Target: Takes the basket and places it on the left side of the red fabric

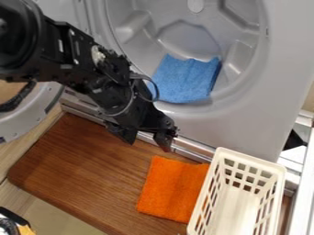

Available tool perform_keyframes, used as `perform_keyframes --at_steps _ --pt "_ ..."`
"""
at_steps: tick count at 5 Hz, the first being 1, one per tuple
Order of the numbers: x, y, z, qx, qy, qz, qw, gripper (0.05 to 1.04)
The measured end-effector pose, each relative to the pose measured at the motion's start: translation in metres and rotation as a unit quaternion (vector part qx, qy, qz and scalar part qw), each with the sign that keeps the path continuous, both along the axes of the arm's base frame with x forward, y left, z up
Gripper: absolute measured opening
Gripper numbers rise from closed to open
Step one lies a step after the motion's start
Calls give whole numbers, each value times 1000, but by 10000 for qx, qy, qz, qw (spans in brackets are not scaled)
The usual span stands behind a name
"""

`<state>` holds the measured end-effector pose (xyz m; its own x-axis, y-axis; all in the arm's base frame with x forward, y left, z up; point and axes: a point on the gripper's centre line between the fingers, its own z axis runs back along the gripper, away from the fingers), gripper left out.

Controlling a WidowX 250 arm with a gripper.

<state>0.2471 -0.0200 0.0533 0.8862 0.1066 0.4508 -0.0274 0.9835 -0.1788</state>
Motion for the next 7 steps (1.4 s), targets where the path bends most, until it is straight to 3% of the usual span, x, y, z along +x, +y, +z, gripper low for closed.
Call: perform_keyframes --at_steps 1,2,3,4,5,6,7 --pt "-1 -2 -3 -43 62 11 10000 999" --pt "2 -23 -12 -362 73 -152 9992 999" --pt "5 -50 -24 -509 111 -194 9985 999" --pt "13 -77 -40 -534 157 -396 9977 999" --pt "19 -84 -58 -373 334 -566 9971 948" --pt "16 -85 -74 -106 555 -531 9970 664" --pt "14 -83 -89 -21 733 -470 9962 358"
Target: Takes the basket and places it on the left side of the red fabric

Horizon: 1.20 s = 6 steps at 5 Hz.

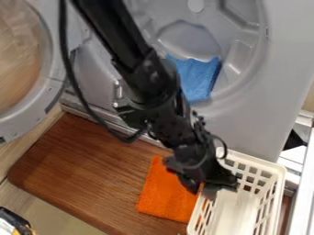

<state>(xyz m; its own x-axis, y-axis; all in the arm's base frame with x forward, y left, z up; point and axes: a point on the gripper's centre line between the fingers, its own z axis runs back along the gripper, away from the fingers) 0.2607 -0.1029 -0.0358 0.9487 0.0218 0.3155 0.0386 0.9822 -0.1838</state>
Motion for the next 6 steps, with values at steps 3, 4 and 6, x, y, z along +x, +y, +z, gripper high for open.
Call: perform_keyframes --at_steps 3,4,6 --pt "-2 -5 -8 -126 25 44 9999 101" --pt "1 -10 9 -321 -234 -32 9992 101" --pt "-9 8 74 -345 -542 -163 9978 97"
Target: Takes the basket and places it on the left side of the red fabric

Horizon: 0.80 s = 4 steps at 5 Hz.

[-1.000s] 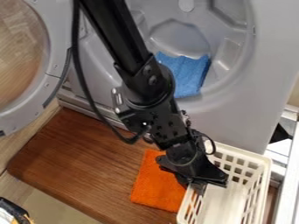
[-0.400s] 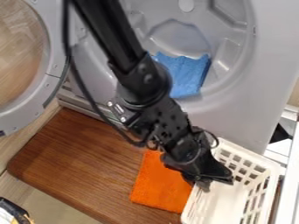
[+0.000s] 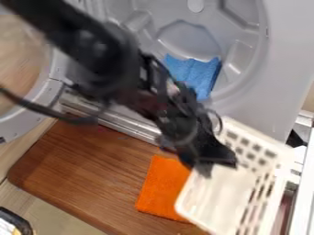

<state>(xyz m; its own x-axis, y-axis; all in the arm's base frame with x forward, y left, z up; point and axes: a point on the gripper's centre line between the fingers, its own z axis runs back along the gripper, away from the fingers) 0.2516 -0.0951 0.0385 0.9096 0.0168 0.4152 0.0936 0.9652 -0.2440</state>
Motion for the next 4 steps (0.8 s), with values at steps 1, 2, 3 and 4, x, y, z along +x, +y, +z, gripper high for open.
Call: perform_keyframes --at_steps 1,2,3,4 --pt "-16 27 14 152 140 254 9995 97" --pt "-26 67 7 349 329 584 9971 97" --pt "-26 108 -2 569 396 864 9938 97" --pt "-22 141 -18 619 551 1117 9903 97"
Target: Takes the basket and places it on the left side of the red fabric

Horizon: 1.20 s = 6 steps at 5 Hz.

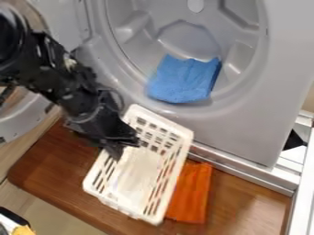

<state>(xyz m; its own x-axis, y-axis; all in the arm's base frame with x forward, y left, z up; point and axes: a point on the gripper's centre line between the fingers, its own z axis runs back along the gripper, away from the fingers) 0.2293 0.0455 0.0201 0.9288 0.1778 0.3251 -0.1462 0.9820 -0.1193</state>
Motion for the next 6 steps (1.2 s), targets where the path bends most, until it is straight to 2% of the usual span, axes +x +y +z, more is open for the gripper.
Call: perform_keyframes --at_steps 1,2,3,4,5,6 --pt "3 35 -21 56 167 288 9994 97" --pt "5 56 -41 111 332 399 9986 97" --pt "5 69 -55 60 443 533 9976 130" --pt "6 64 -59 -63 309 485 9983 330" --pt "8 50 -57 -100 353 272 9990 632" --pt "15 35 -41 -7 227 -7 9997 927"
